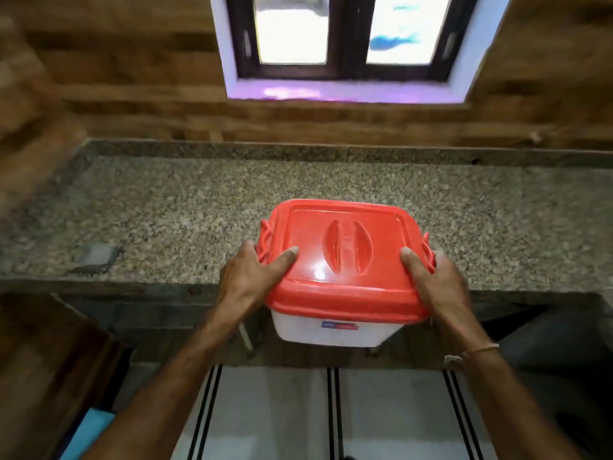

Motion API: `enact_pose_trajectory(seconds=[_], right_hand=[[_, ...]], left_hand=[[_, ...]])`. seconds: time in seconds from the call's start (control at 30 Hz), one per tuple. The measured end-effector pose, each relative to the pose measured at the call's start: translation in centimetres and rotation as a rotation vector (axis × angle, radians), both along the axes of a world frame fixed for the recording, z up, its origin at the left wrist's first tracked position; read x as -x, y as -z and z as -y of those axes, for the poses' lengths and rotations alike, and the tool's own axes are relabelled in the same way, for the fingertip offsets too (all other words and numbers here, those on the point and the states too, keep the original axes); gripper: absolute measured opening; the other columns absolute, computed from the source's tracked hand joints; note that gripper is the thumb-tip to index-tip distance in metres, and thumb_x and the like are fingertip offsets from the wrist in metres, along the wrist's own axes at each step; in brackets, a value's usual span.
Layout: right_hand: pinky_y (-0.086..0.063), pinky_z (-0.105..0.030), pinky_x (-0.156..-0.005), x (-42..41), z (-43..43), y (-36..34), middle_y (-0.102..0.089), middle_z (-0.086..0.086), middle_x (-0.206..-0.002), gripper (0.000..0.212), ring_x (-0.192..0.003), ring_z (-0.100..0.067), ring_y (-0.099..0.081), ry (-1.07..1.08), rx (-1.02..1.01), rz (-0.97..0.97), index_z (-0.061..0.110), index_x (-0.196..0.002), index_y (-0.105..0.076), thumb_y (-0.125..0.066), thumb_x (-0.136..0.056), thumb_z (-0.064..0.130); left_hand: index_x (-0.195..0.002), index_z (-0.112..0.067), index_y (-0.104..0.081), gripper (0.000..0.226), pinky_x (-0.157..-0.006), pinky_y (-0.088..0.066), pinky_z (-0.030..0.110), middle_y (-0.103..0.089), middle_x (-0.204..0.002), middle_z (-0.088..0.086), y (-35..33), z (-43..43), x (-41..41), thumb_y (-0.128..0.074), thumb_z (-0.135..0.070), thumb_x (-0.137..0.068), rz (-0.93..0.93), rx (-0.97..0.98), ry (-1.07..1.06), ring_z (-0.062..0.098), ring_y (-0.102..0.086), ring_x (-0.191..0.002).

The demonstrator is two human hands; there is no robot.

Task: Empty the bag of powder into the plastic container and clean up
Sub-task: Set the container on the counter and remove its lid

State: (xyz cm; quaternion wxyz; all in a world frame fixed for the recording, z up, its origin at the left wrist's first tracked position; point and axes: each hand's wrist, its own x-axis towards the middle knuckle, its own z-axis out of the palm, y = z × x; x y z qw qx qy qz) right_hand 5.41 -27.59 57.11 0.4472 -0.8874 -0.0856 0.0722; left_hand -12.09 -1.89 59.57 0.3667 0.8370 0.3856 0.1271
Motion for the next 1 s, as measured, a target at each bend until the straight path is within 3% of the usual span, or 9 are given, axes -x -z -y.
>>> enact_pose_trajectory(seconds=[0.13,0.27,0.37,0.47,0.6,0.67,0.83,0.93,1.0], right_hand=[[-0.059,-0.043,-0.080,-5.0,-1.9,-3.3,-0.071,-0.006,-0.103,0.066,-0.089,-0.026,-0.070,0.001,-0.055,0.052,0.018,-0.120,-0.062,-0.054,-0.086,0.074],[-0.061,-0.044,-0.081,-11.7,-4.1,-4.1,-0.071,-0.006,-0.105,0.069,-0.090,-0.026,-0.070,-0.008,-0.071,0.077,0.018,-0.122,-0.062,-0.055,-0.083,0.075],[-0.056,-0.033,-0.069,-17.1,-5.4,-3.5,-0.070,-0.007,-0.103,0.061,-0.086,-0.024,-0.068,-0.016,-0.046,0.066,0.016,-0.122,-0.062,-0.057,-0.089,0.067],[-0.044,-0.024,-0.057,-22.4,-6.5,-2.6,-0.069,-0.006,-0.101,0.056,-0.077,-0.017,-0.064,-0.035,-0.023,0.043,0.014,-0.120,-0.062,-0.058,-0.092,0.062],[-0.061,-0.039,-0.069,-28.2,-8.3,-1.5,-0.071,-0.006,-0.095,0.057,-0.081,-0.024,-0.070,-0.047,-0.009,-0.021,0.016,-0.109,-0.062,-0.058,-0.088,0.068],[-0.061,-0.045,-0.076,-30.7,-9.2,-0.9,-0.072,-0.008,-0.091,0.063,-0.083,-0.028,-0.071,-0.054,-0.007,-0.014,0.015,-0.102,-0.067,-0.055,-0.082,0.074],[-0.054,-0.035,-0.071,-34.6,-11.3,-0.3,-0.070,-0.008,-0.092,0.054,-0.083,-0.028,-0.067,-0.062,0.008,-0.037,0.015,-0.101,-0.063,-0.054,-0.092,0.067],[-0.055,-0.036,-0.070,-36.2,-12.1,0.3,-0.068,-0.005,-0.086,0.058,-0.079,-0.026,-0.068,-0.028,-0.017,-0.077,0.017,-0.096,-0.058,-0.046,-0.092,0.073],[-0.051,-0.034,-0.064,-36.8,-12.4,0.8,-0.067,-0.004,-0.082,0.058,-0.075,-0.025,-0.066,-0.009,-0.027,-0.089,0.016,-0.090,-0.057,-0.043,-0.094,0.072]], left_hand=[[-0.132,-0.013,-0.050,0.082,-0.053,-0.046,0.023,-0.063,-0.106,0.001,-2.6,-1.9,-5.4,-0.060,-0.076,-0.081,0.092,-0.012,0.045,0.008,-0.061,-0.071],[-0.126,-0.014,-0.055,0.090,-0.065,-0.058,0.033,-0.065,-0.105,0.003,-3.2,-3.4,-12.0,-0.059,-0.086,-0.072,0.065,-0.007,0.022,0.021,-0.067,-0.080],[-0.117,-0.015,-0.060,0.068,-0.057,-0.045,0.024,-0.062,-0.095,0.001,-2.8,-4.0,-17.1,-0.064,-0.072,-0.081,0.050,-0.005,0.022,0.014,-0.059,-0.071],[-0.112,-0.017,-0.061,0.063,-0.057,-0.047,0.025,-0.067,-0.098,0.005,-1.7,-5.0,-22.3,-0.067,-0.071,-0.080,0.033,0.026,0.016,0.014,-0.059,-0.071],[-0.124,-0.013,-0.056,0.085,-0.065,-0.064,0.039,-0.067,-0.097,0.005,-0.4,-6.9,-27.9,-0.068,-0.079,-0.072,-0.006,0.153,0.010,0.022,-0.072,-0.080],[-0.123,-0.011,-0.058,0.079,-0.067,-0.065,0.040,-0.069,-0.094,0.007,-0.3,-7.7,-30.1,-0.068,-0.074,-0.076,-0.009,0.183,-0.004,0.024,-0.074,-0.079],[-0.102,-0.011,-0.060,0.076,-0.066,-0.065,0.045,-0.074,-0.088,0.011,-0.3,-9.7,-33.8,-0.048,-0.083,-0.079,-0.029,0.252,-0.041,0.028,-0.076,-0.074],[-0.100,-0.004,-0.070,0.087,-0.051,-0.060,0.034,-0.078,-0.077,0.013,0.2,-10.8,-34.7,-0.035,-0.082,-0.085,0.003,0.375,-0.064,0.026,-0.077,-0.064],[-0.096,-0.005,-0.073,0.086,-0.052,-0.059,0.035,-0.077,-0.072,0.011,0.7,-11.5,-34.9,-0.029,-0.079,-0.090,0.010,0.377,-0.088,0.026,-0.076,-0.063]])
